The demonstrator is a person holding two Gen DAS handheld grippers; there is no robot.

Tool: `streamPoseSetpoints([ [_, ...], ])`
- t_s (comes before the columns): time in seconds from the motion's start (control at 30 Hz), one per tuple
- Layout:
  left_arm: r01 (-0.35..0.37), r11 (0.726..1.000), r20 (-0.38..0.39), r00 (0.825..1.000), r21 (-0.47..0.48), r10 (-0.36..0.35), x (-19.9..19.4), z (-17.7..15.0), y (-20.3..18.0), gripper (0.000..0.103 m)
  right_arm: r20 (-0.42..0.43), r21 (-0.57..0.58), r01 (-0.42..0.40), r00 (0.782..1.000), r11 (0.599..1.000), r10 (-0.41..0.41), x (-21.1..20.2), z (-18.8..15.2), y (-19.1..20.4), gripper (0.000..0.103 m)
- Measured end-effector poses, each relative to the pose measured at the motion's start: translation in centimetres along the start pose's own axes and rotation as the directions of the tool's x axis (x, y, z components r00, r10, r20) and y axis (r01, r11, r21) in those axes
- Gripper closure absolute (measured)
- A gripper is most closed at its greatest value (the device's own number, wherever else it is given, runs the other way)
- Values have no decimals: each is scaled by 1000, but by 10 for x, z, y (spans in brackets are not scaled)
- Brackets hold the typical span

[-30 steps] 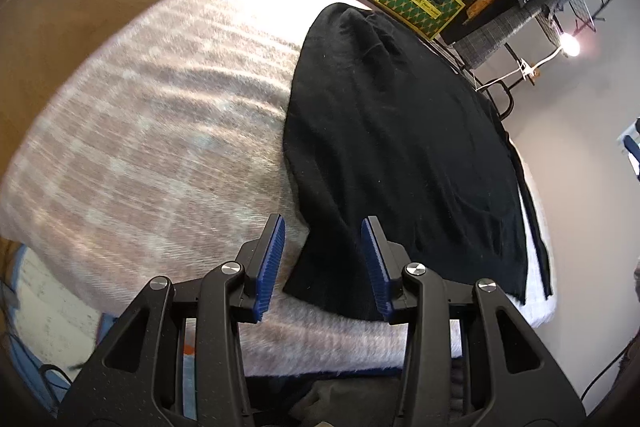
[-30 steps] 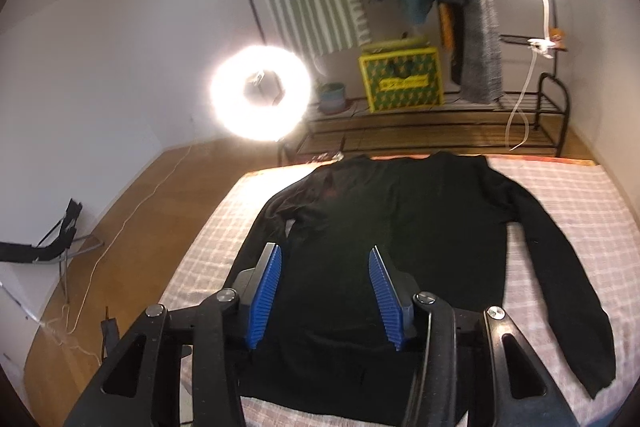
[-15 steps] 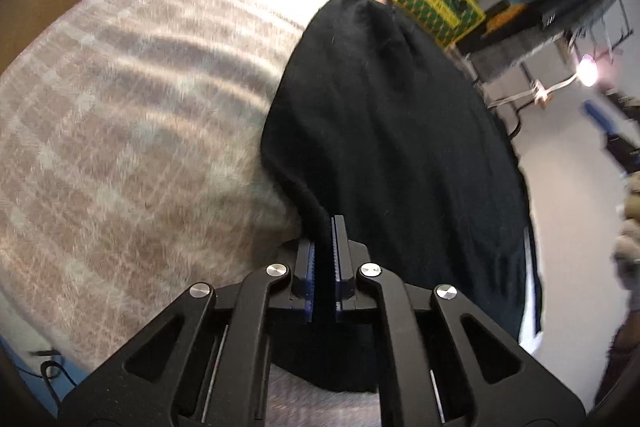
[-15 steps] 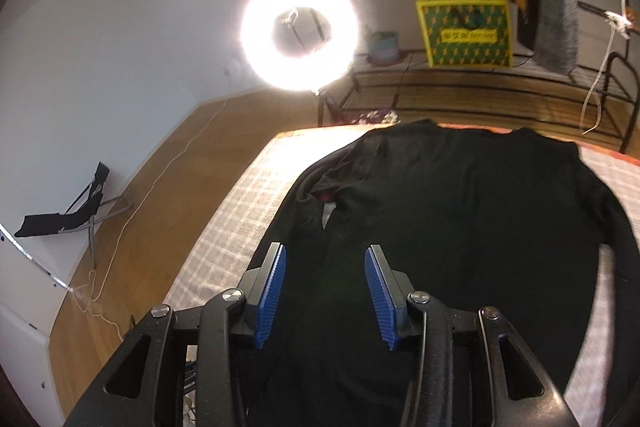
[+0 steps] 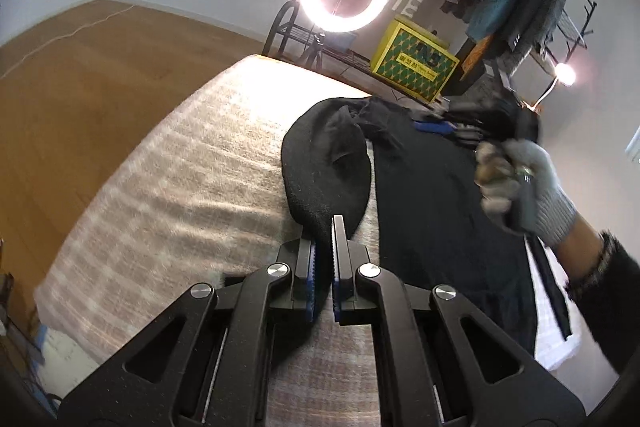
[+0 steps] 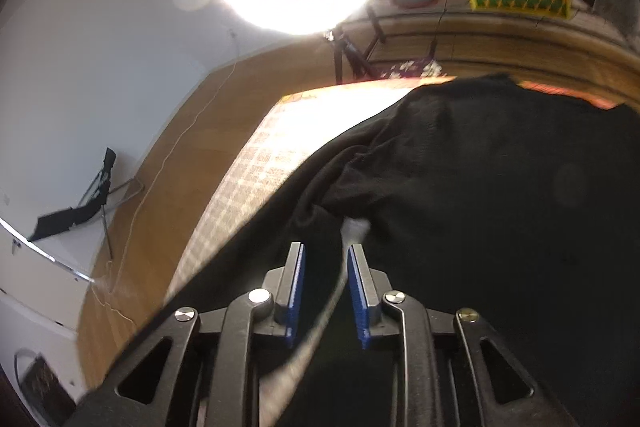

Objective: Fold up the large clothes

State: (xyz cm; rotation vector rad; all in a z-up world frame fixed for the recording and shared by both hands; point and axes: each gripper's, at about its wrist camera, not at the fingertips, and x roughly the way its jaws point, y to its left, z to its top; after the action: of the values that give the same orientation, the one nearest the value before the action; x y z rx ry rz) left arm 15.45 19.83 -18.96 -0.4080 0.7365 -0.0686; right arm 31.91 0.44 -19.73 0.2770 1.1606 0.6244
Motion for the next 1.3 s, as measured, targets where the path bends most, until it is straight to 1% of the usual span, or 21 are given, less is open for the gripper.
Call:
streamPoseSetpoints([
  [0.07,-5,1000,1,1000,14,5,4,1,-1,99,-27,39,-58,998,998,59,23,8,-1,81],
  [0.1,-3,1000,1,1000,17,3,4,2,-1,99,-45,53,-87,995,995,89,35,12,0,78],
  [0.13,2,1000,2,1000,20,-2,4,-1,-1,99,-61,59,-96,993,994,100,43,14,3,73],
  [0.17,8,1000,6,1000,21,-8,6,-1,-2,99,-86,63,-95,991,993,100,55,17,10,58],
  [0.2,19,1000,8,1000,24,-19,7,-3,-3,99,-102,63,-87,990,994,94,62,19,14,52],
  [0.23,28,999,10,1000,25,-29,8,-4,-5,99,-128,51,-86,988,995,92,72,21,22,52],
  [0.33,72,997,1,997,33,-72,10,-10,-12,99,-156,11,-82,984,997,83,89,25,40,52],
  [0.43,106,992,-11,994,63,-105,10,-16,-24,99,-194,-12,-88,977,996,84,103,28,58,53],
  [0.5,126,988,-23,992,92,-125,11,-20,-33,99,-223,-25,-71,973,997,63,114,28,66,53],
  [0.57,139,981,-41,990,137,-134,13,-26,-45,99,-236,-35,-55,971,998,46,121,27,72,53],
  [0.63,148,974,-55,989,170,-141,14,-31,-55,99,-248,-64,-27,969,998,11,127,27,77,53],
  [0.67,150,972,-60,988,182,-141,15,-33,-58,99,-252,-82,-6,968,997,-14,127,26,79,54],
  [0.7,149,969,-66,988,195,-139,16,-35,-62,99,-257,-98,13,966,995,-38,128,26,80,59],
  [0.77,153,966,-76,987,208,-140,17,-38,-66,99,-267,-124,46,960,991,-78,130,25,81,65],
  [0.83,158,964,-86,986,214,-142,19,-40,-68,99,-267,-141,72,957,987,-108,131,25,79,77],
  [0.87,158,963,-89,986,219,-141,20,-41,-70,99,-265,-145,81,957,986,-118,131,26,77,88],
  [0.9,156,962,-89,986,222,-140,20,-41,-69,99,-261,-150,90,957,985,-127,130,27,76,97],
  [0.97,157,960,-90,986,231,-140,20,-43,-72,99,-252,-151,91,959,984,-127,127,28,71,101],
  [1.13,166,950,-105,984,264,-143,22,-45,-81,99,-207,-166,93,970,982,-126,109,29,64,102],
  [1.2,178,945,-120,981,275,-150,24,-46,-85,99,-180,-147,77,978,986,-103,94,32,58,102],
  [1.3,195,931,-146,977,308,-157,28,-49,-95,99,-137,-103,41,989,994,-54,68,36,38,102],
])
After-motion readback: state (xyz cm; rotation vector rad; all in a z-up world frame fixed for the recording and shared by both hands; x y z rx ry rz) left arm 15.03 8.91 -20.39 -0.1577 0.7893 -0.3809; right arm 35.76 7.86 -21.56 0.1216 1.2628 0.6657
